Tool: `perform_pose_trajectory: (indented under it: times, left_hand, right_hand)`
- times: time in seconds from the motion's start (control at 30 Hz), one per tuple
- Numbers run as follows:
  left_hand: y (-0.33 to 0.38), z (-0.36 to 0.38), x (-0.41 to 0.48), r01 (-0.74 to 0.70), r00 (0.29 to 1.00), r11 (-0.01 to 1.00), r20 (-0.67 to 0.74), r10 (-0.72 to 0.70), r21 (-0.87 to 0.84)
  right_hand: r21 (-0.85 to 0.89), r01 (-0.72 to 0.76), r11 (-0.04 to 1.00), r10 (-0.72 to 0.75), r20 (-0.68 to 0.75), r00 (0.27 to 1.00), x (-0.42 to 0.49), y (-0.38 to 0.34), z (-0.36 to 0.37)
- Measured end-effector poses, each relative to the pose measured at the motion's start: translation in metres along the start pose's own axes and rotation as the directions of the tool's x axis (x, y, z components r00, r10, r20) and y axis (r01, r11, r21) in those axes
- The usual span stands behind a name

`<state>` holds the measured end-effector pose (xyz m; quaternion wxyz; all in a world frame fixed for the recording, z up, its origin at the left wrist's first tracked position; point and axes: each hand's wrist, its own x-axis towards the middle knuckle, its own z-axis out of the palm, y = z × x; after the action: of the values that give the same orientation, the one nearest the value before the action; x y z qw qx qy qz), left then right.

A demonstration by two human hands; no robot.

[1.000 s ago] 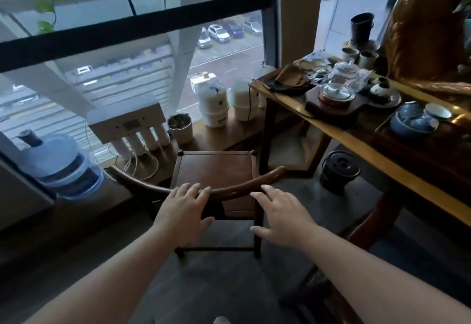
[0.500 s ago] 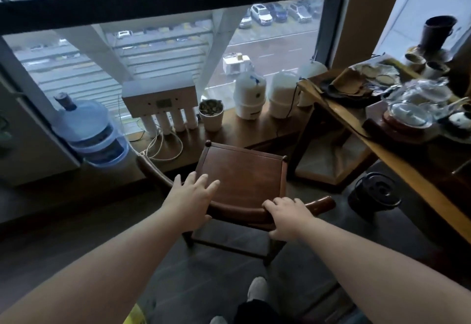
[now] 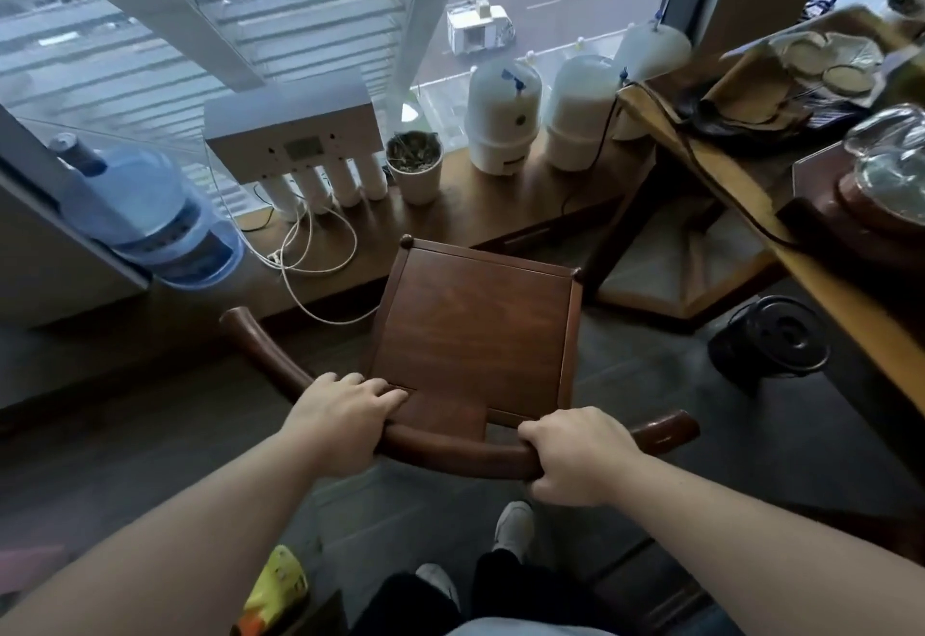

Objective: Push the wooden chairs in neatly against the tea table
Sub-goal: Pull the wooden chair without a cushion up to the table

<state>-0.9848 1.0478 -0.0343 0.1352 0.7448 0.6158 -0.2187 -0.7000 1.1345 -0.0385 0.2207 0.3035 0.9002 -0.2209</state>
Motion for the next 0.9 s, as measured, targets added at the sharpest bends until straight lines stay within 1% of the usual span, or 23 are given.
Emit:
perform_pose_trajectory:
  times: [0.1, 0.17, 0.23, 0.3, 0.37, 0.53, 0.7, 0.9]
  left_hand:
    - [-0.005, 0.0, 0.004, -0.059, 0.998, 0.998, -0.003, 0.059, -0.019]
    - [-0.008, 0.003, 0.006, -0.106, 0.994, 0.994, 0.003, 0.106, -0.024]
    - [-0.013, 0.007, 0.009, -0.157, 0.988, 0.988, 0.005, 0.157, -0.006]
    - [-0.018, 0.008, 0.011, -0.209, 0.978, 0.978, -0.004, 0.21, 0.012]
    - [-0.02, 0.005, 0.012, -0.257, 0.966, 0.966, -0.013, 0.258, 0.035]
    - [-0.026, -0.002, 0.018, -0.289, 0.957, 0.953, 0.01, 0.289, 0.091]
    - [-0.044, -0.012, 0.028, -0.309, 0.95, 0.938, 0.009, 0.312, 0.159]
    - [-0.042, -0.026, 0.038, -0.374, 0.926, 0.905, 0.033, 0.375, 0.204]
  right_hand:
    - [0.0, -0.007, 1.0, 0.007, 0.01, 1.0, 0.0, 0.001, 0.001]
    - [0.015, -0.028, 1.0, 0.027, 0.053, 0.998, 0.0, 0.001, 0.0]
    - [0.058, -0.083, 0.995, 0.073, 0.163, 0.984, 0.005, 0.001, -0.007]
    - [0.102, -0.145, 0.984, 0.106, 0.315, 0.943, 0.013, 0.0, -0.018]
    - [0.123, -0.203, 0.972, 0.14, 0.393, 0.909, 0.017, -0.003, -0.025]
    - [0.105, -0.277, 0.955, 0.221, 0.372, 0.902, 0.018, -0.01, -0.029]
    - [0.123, -0.31, 0.943, 0.261, 0.305, 0.916, 0.017, -0.025, -0.027]
    - [0.242, -0.364, 0.899, 0.287, 0.301, 0.909, 0.001, -0.039, -0.011]
